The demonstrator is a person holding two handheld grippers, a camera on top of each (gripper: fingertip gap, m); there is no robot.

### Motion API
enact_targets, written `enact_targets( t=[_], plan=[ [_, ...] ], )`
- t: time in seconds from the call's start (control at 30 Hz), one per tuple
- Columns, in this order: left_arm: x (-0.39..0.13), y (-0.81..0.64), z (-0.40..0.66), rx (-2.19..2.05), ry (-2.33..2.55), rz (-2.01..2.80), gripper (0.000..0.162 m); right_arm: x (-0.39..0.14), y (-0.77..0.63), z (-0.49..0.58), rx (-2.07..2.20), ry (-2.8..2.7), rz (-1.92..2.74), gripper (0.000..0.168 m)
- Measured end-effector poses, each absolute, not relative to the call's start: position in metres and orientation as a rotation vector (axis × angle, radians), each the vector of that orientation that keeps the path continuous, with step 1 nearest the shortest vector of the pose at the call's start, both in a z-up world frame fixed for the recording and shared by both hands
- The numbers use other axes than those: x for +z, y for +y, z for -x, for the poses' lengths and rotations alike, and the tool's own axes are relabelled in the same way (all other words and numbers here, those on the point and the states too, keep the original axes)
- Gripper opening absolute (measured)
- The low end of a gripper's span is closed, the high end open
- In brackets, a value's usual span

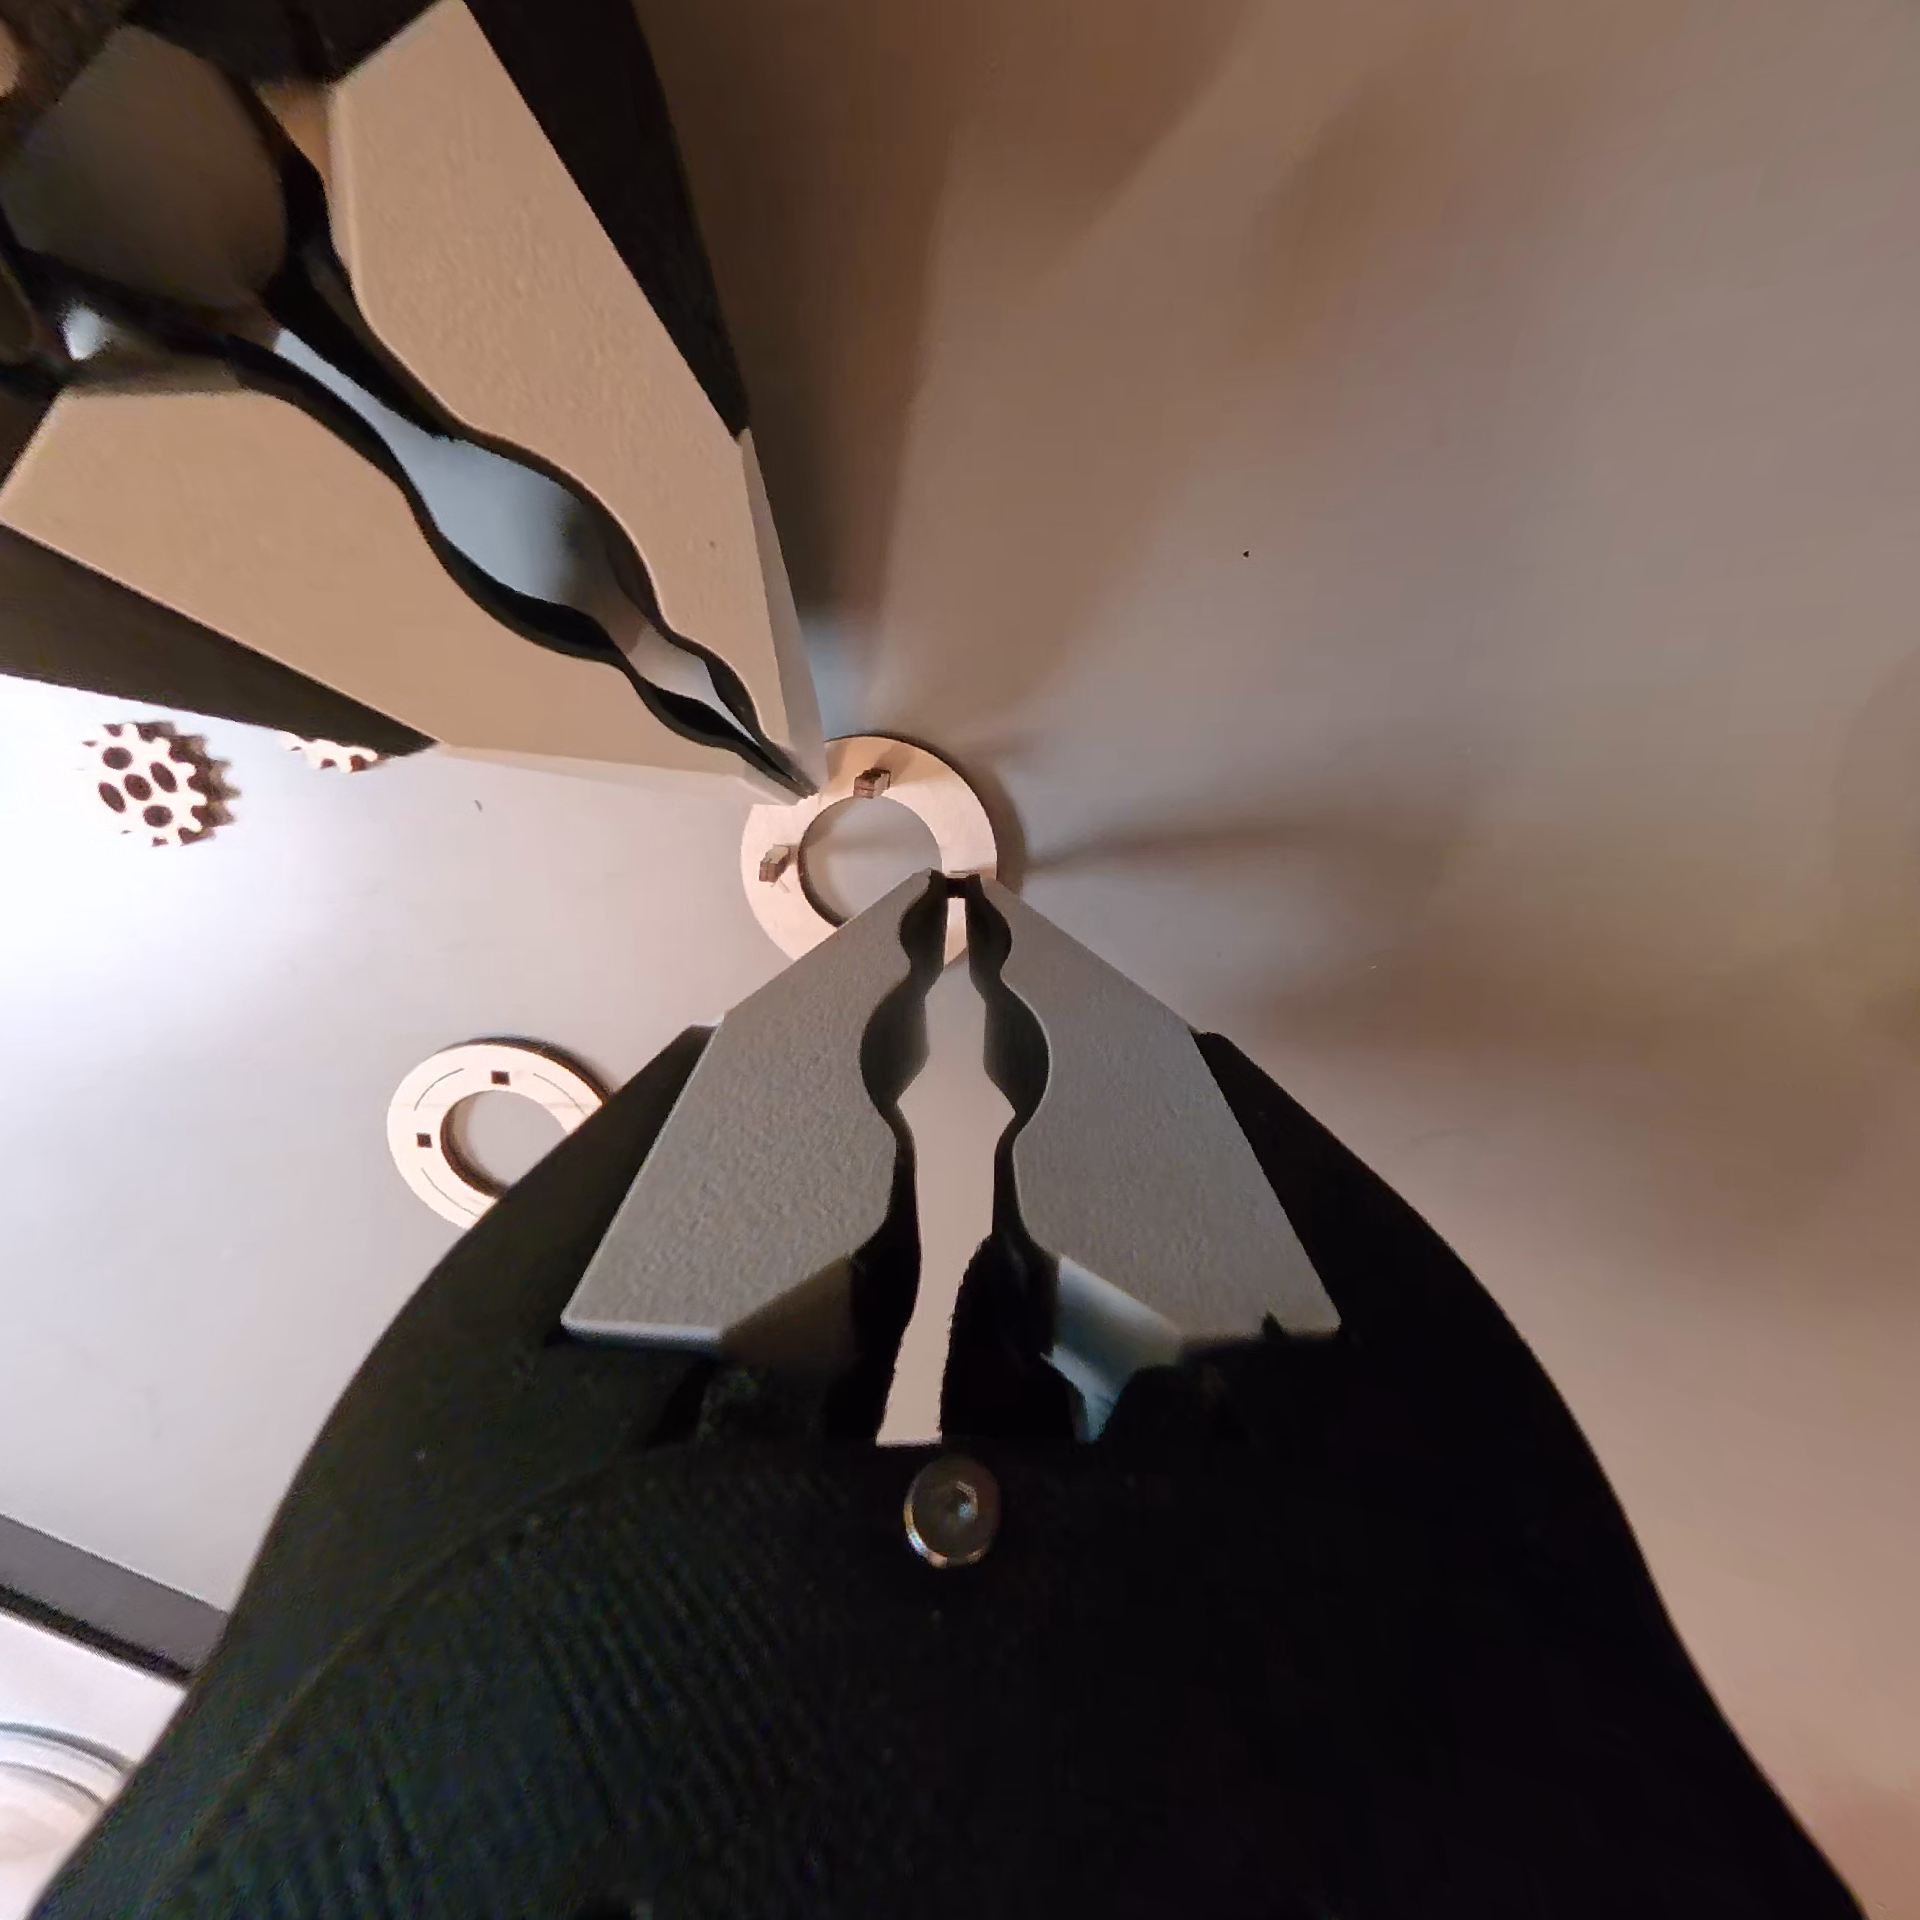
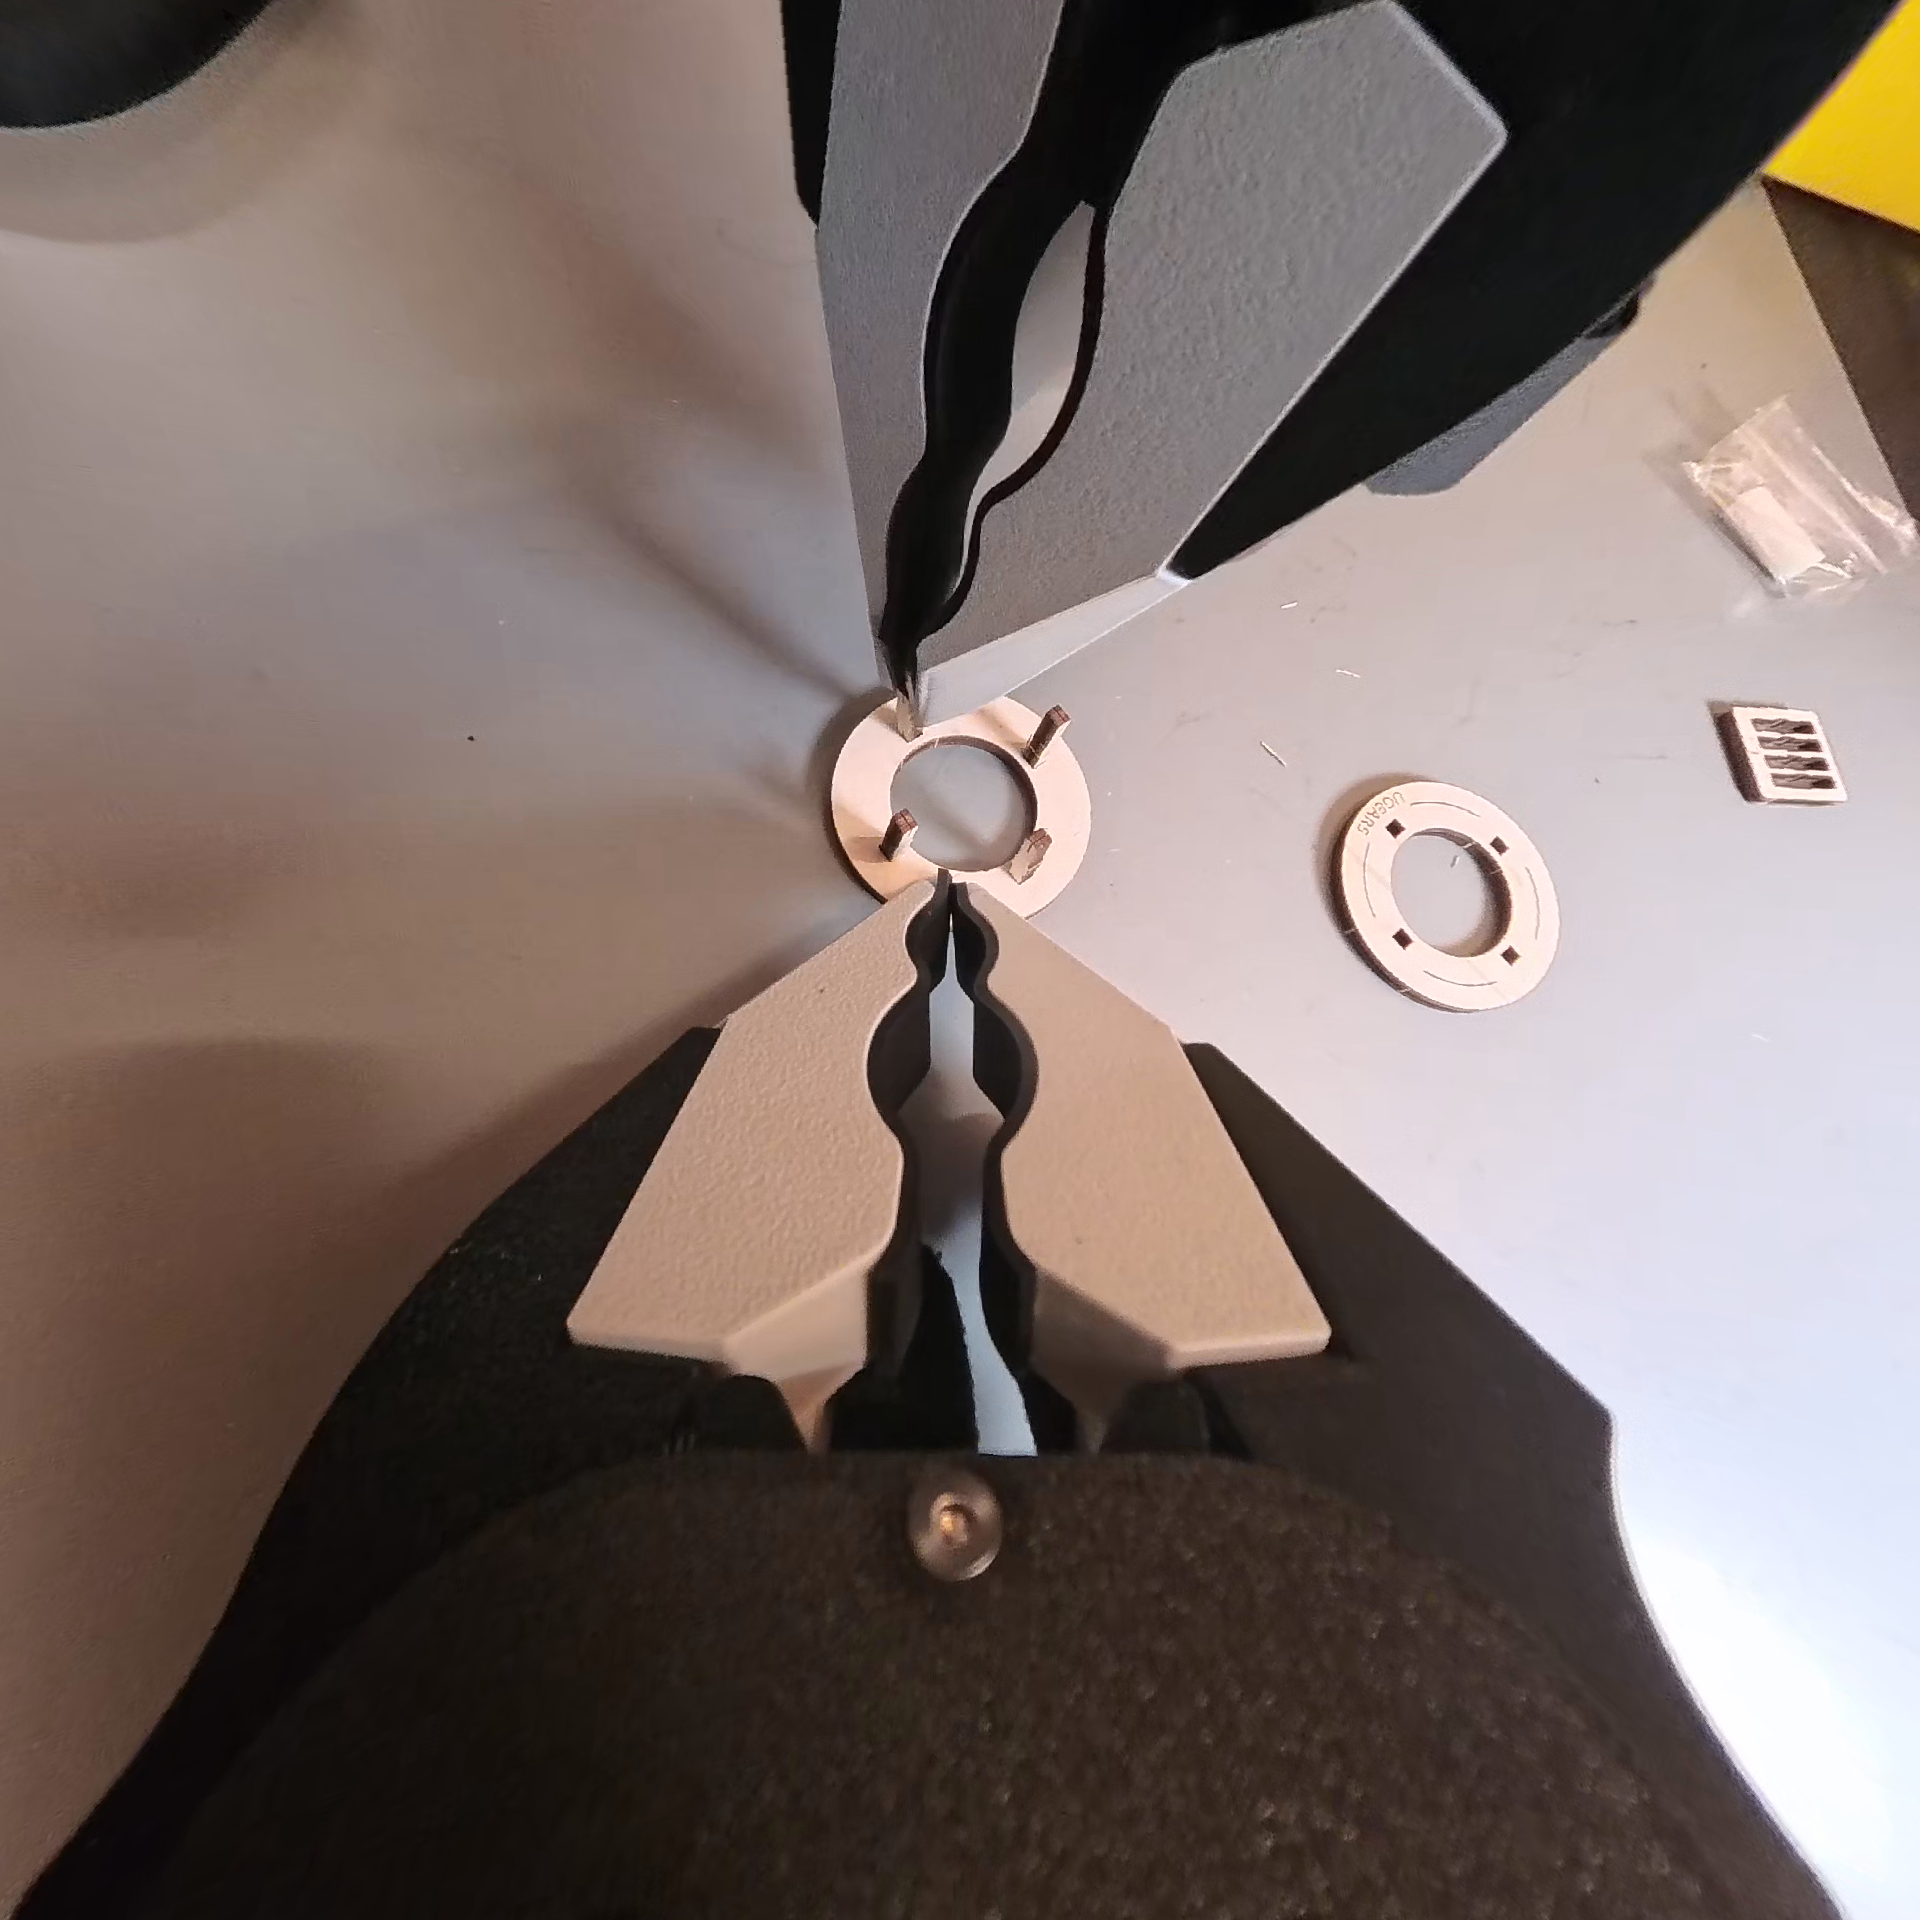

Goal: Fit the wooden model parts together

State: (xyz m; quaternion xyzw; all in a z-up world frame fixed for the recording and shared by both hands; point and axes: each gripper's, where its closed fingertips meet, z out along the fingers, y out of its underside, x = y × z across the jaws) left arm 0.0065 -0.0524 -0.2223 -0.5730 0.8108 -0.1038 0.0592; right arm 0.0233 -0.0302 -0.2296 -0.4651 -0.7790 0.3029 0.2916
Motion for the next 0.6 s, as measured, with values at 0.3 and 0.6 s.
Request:
enact_targets(
  t=[0.3,0.6],
  plan=[
    [-0.2227,-0.0503,-0.0042,-0.322,2.537,1.595,0.002,-0.2294,-0.0300,-0.0237,0.818,-2.079,1.232,0.000],
    [-0.2234,-0.0488,-0.0023,-0.347,2.685,1.390,0.002,-0.2291,-0.0303,-0.0244,0.830,-2.081,1.227,0.000]
  ],
)
